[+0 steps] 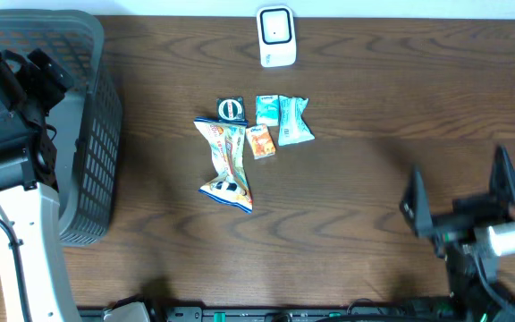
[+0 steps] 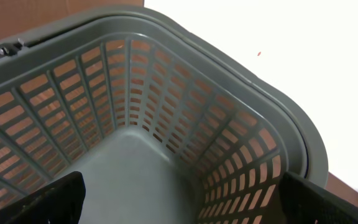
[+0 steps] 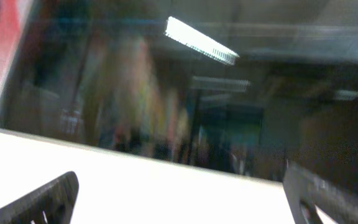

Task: Scan the item barcode
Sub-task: 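Swing the right gripper toward the light-green tissue pack near the scanner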

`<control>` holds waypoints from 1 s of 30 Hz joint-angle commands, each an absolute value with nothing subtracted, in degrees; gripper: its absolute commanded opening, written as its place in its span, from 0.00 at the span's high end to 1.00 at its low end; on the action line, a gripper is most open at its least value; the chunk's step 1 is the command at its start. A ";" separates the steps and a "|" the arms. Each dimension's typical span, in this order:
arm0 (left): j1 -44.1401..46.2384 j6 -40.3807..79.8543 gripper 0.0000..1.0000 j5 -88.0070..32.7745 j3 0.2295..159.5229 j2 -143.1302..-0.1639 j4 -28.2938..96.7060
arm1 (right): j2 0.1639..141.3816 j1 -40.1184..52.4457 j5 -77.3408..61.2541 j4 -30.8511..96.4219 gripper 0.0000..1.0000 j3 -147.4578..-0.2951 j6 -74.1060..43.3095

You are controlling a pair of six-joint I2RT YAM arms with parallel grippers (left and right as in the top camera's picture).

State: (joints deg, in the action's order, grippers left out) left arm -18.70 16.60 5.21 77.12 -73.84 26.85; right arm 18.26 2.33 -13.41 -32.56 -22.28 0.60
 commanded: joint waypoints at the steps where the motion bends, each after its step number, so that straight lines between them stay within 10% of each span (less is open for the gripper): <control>1: -18.96 15.88 0.02 5.15 78.02 -73.87 26.92 | 31.20 2.68 -24.51 -21.98 0.01 -34.06 9.10; 14: -18.96 15.88 0.02 5.15 78.02 -73.87 26.92 | 75.75 8.27 -32.45 28.08 0.01 -73.14 8.75; 30: -18.96 15.88 0.02 5.15 78.02 -73.87 26.92 | 93.71 9.85 -47.09 30.35 0.01 -73.71 -12.78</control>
State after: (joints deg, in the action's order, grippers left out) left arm -18.70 16.45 5.02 77.12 -73.84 26.87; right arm 92.12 9.63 -44.82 30.59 -72.53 -7.16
